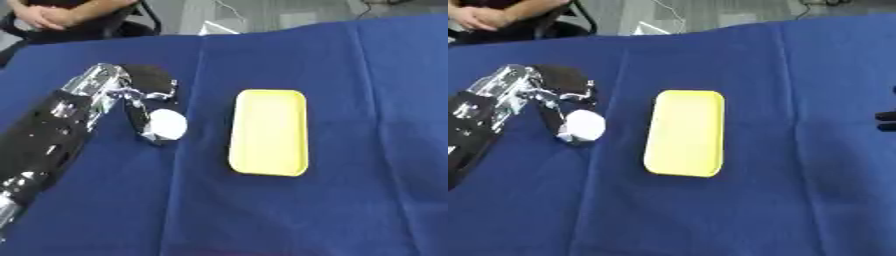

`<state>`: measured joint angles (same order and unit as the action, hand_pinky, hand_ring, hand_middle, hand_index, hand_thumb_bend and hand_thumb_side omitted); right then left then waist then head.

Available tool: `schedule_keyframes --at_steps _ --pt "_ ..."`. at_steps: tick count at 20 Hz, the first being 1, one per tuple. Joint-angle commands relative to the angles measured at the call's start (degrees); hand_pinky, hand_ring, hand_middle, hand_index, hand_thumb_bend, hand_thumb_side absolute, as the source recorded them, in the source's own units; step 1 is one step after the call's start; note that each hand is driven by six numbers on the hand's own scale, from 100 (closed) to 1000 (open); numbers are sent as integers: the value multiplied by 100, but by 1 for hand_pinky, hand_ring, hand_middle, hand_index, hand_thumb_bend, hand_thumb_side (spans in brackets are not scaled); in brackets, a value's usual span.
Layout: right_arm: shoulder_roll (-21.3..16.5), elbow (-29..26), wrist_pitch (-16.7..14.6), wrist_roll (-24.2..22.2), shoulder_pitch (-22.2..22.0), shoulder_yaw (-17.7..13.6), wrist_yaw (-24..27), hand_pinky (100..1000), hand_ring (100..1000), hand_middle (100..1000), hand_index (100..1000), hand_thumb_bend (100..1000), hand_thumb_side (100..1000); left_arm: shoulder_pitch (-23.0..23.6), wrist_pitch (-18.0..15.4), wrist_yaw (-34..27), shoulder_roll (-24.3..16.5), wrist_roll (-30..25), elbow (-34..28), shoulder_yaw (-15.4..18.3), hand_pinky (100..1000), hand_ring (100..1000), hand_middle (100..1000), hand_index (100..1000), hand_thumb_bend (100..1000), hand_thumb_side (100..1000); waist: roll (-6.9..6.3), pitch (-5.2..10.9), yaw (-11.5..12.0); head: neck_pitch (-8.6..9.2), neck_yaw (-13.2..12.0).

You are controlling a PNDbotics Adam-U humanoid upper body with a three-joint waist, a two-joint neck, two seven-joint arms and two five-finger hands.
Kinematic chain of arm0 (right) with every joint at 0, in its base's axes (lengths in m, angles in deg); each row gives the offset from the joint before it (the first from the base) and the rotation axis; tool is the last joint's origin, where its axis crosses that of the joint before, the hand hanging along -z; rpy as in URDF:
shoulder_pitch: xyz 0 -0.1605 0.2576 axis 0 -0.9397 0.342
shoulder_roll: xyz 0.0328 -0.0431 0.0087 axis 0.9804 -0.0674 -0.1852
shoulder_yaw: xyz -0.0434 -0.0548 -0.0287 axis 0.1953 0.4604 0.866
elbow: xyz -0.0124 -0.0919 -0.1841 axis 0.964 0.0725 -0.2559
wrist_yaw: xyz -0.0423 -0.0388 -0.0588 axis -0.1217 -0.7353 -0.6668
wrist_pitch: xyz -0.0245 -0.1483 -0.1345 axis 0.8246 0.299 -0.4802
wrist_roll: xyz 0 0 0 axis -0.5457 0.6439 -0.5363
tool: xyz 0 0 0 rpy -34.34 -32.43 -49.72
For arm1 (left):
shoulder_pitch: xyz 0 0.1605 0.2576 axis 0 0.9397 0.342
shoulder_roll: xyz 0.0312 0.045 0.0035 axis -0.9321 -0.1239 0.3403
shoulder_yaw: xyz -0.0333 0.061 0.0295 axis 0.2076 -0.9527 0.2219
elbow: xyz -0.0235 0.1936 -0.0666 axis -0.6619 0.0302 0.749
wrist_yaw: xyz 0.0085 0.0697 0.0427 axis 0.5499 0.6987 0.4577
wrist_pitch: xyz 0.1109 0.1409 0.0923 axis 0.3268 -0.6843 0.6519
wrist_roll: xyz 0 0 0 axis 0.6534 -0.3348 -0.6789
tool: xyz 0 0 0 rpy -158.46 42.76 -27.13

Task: Pick up objects on the table and place them in the box.

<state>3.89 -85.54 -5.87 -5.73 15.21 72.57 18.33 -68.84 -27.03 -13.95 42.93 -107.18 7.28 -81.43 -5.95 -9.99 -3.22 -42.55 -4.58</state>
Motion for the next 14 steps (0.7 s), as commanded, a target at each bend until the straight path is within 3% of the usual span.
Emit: schedule_keyframes --at_steps 1,6,9,14 --pt "-55 -91 -18 -6 25 -33 15 671 689 887 973 281 775 4 57 -199 -94 -126 -6 -23 640 452 374 455 388 295 42 46 8 108 51" --pt "-54 -86 -17 -9 23 -33 18 671 689 887 973 282 775 17 207 -608 -119 -182 12 40 630 446 370 454 346 284 44 47 11 112 51" --pt "-56 -81 -17 -8 18 -35 21 671 689 887 973 282 775 5 379 -1131 -184 -165 -133 87 614 430 360 449 253 254 47 54 19 116 59" --pt "-64 -72 -20 -19 4 -30 18 671 689 887 973 282 775 -209 739 -1922 -331 -401 -522 65 615 428 359 448 258 252 41 82 32 118 48"
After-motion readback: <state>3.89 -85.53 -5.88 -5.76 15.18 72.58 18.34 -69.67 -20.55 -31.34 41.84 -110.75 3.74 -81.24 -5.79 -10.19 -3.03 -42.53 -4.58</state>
